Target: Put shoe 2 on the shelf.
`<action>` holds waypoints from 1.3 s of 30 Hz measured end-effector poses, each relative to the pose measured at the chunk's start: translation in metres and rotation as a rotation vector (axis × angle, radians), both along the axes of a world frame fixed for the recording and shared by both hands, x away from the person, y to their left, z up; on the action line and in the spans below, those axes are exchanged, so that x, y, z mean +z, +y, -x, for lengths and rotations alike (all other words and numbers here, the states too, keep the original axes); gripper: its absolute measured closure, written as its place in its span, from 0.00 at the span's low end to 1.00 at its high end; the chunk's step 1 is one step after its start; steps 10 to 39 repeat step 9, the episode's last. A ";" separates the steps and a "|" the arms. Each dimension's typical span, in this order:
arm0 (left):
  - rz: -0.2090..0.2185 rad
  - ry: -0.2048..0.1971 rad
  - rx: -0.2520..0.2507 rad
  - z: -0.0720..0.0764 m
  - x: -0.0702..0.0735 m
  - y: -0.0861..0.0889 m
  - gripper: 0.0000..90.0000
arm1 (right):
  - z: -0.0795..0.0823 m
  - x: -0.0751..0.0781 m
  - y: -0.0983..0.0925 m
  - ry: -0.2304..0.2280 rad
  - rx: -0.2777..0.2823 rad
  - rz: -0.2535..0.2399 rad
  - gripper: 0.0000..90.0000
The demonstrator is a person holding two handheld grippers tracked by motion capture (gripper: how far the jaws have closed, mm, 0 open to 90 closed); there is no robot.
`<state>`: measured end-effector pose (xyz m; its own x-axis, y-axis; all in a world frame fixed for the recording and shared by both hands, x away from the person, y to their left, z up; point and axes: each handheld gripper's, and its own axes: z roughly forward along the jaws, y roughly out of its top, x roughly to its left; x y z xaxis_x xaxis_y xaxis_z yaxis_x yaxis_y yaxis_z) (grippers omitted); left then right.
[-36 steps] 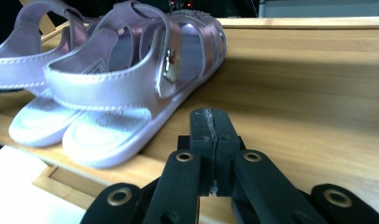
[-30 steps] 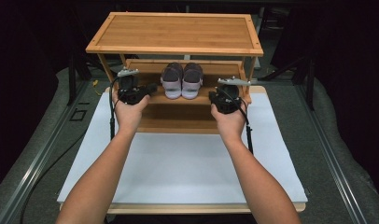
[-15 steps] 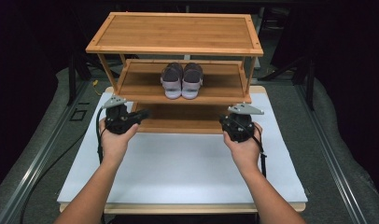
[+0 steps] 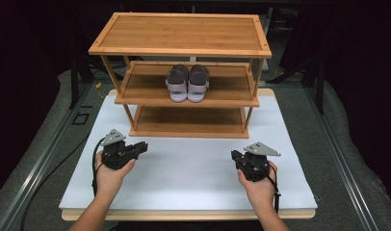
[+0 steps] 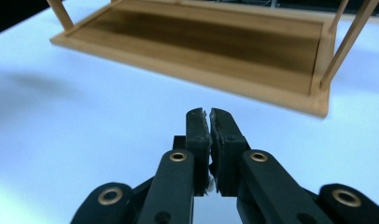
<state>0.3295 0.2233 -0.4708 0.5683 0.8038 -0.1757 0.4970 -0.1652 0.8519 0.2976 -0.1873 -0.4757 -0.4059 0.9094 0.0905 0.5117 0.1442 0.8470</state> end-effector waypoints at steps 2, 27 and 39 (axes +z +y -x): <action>0.003 0.012 0.004 0.002 -0.008 0.003 0.88 | 0.002 -0.010 -0.002 0.013 0.019 -0.013 0.94; -0.011 0.058 0.010 -0.004 -0.031 0.006 0.77 | 0.000 -0.034 0.002 0.052 0.026 0.010 0.84; -0.011 0.058 0.010 -0.004 -0.031 0.006 0.77 | 0.000 -0.034 0.002 0.052 0.026 0.010 0.84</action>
